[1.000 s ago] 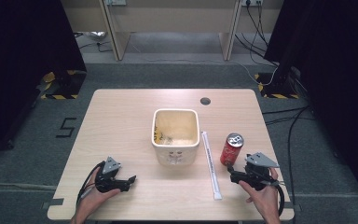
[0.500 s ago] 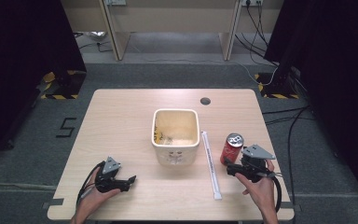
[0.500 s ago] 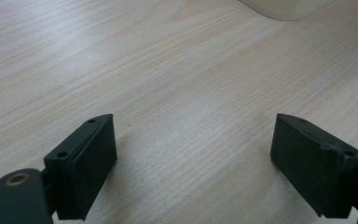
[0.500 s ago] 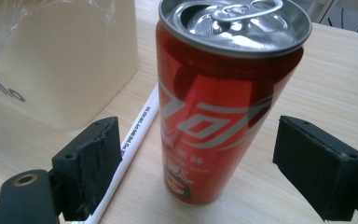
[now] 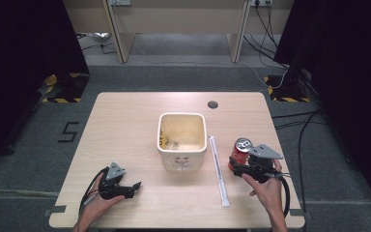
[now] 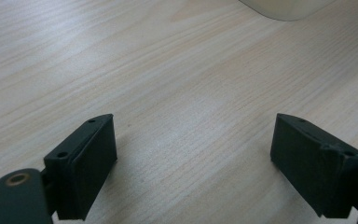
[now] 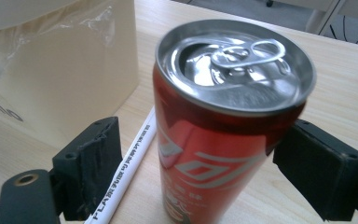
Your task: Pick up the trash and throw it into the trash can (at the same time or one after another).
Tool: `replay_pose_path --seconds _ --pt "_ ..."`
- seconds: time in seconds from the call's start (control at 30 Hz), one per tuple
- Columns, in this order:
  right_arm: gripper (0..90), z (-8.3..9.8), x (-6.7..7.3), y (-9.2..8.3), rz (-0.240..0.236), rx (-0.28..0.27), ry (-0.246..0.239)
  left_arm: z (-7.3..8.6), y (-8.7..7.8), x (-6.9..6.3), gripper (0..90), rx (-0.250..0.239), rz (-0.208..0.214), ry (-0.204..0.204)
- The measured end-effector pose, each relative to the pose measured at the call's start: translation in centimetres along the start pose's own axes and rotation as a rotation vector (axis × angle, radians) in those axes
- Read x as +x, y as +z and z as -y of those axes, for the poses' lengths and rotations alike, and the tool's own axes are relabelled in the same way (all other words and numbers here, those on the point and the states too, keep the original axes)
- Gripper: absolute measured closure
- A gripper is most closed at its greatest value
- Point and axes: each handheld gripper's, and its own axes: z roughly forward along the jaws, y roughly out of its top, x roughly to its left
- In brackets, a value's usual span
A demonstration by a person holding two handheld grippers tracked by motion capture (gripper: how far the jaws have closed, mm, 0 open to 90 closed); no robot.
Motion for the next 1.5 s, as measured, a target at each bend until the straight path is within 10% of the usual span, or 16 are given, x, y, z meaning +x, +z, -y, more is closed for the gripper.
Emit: replay_pose_path --seconds 0.97,1.5 --pt "32.6 -0.3 -0.7 2.0 -0.007 0.011 0.011 0.0 0.0 0.0 13.5 0.002 0.001 0.0" --pt "33.8 -1.5 -1.1 0.2 -0.027 -0.03 0.02 0.0 0.0 0.0 13.5 0.0 0.001 0.0"
